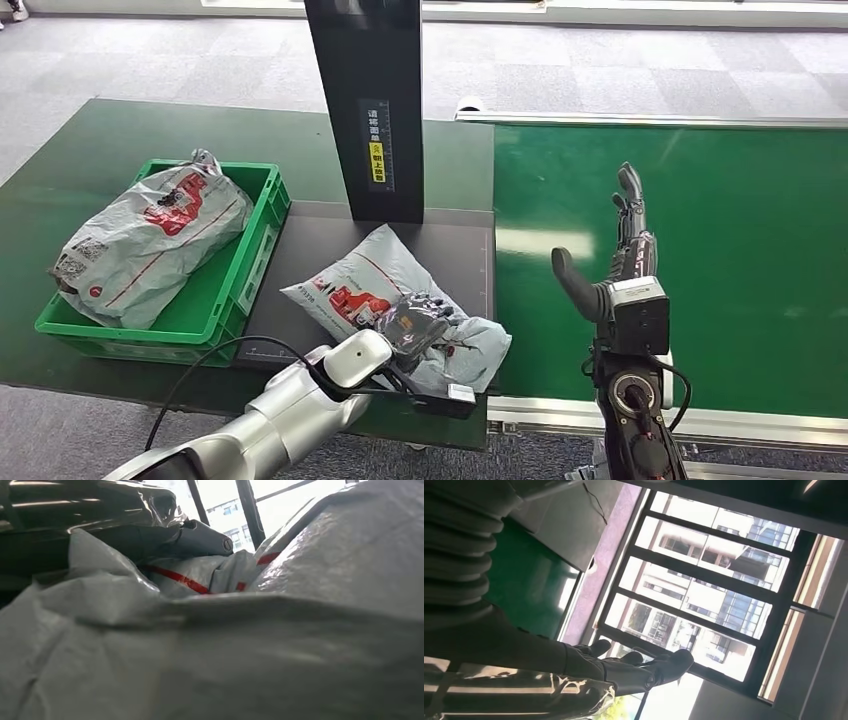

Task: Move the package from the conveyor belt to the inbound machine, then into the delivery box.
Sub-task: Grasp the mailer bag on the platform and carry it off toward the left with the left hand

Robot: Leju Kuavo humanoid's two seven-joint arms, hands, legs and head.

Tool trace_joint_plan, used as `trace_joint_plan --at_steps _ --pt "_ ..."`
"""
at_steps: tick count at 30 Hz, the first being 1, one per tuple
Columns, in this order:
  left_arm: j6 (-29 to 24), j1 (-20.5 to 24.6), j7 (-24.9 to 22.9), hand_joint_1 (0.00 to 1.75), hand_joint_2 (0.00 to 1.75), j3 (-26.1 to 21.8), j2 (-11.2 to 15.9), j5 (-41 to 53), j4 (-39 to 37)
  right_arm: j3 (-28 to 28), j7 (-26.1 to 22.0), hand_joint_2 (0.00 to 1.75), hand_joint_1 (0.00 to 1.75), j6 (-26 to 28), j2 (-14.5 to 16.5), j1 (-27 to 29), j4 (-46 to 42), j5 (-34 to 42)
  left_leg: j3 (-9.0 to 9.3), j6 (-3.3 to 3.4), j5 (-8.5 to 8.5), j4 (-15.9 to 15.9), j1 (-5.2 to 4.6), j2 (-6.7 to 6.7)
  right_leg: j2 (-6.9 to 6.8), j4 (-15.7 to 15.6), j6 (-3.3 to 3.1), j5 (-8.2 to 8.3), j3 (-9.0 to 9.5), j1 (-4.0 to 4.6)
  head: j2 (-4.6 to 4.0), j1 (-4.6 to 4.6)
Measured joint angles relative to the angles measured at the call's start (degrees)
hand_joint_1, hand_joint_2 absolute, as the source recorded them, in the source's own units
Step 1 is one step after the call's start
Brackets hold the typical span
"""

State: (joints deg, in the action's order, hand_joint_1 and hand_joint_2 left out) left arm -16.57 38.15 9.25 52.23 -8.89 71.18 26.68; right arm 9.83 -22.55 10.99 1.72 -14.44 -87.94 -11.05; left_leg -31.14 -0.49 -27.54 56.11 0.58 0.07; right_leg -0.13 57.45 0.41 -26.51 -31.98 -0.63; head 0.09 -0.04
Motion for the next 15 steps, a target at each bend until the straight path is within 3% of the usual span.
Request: trace_joint_plan --at_steps 5,7,12,15 --pt "-12.4 0.0 1.8 1.75 1.75 -1.8 0.4 -2.8 -0.1 -0.2 0.1 1.75 0.00 0.1 0.2 0.1 -0.2 -0.6 -0.07 -0.04 0.19 0.0 0.02 0.03 0.01 0.0 -0.03 0.14 -0.23 0.03 0.00 -0.01" --pt "-16.6 -0.3 2.9 1.75 1.75 -4.0 1.3 -4.0 3.2 -0.6 0.2 1.75 0.00 0.6 0.3 0.4 -0.3 -1.0 -0.26 -0.04 0.24 0.0 0.02 0.02 0.01 0.0 -0.03 0.16 -0.42 0.04 0.00 -0.01" --pt "-19.9 -3.2 5.7 1.75 1.75 -13.1 5.7 -3.8 27.1 -2.1 0.2 1.75 0.00 2.8 0.2 2.5 -1.2 -1.6 -0.81 -0.05 0.25 0.0 0.02 0.04 0.03 0.1 -0.03 0.16 -0.95 0.04 0.00 -0.01" --pt "-22.9 -6.4 10.7 1.75 1.75 -19.3 7.2 -2.3 43.9 -3.1 -0.2 1.75 0.00 3.9 0.3 4.3 -2.2 -2.0 -1.01 -0.06 0.19 0.1 0.02 0.06 0.06 0.1 -0.02 0.13 -1.17 0.04 0.00 -0.01"
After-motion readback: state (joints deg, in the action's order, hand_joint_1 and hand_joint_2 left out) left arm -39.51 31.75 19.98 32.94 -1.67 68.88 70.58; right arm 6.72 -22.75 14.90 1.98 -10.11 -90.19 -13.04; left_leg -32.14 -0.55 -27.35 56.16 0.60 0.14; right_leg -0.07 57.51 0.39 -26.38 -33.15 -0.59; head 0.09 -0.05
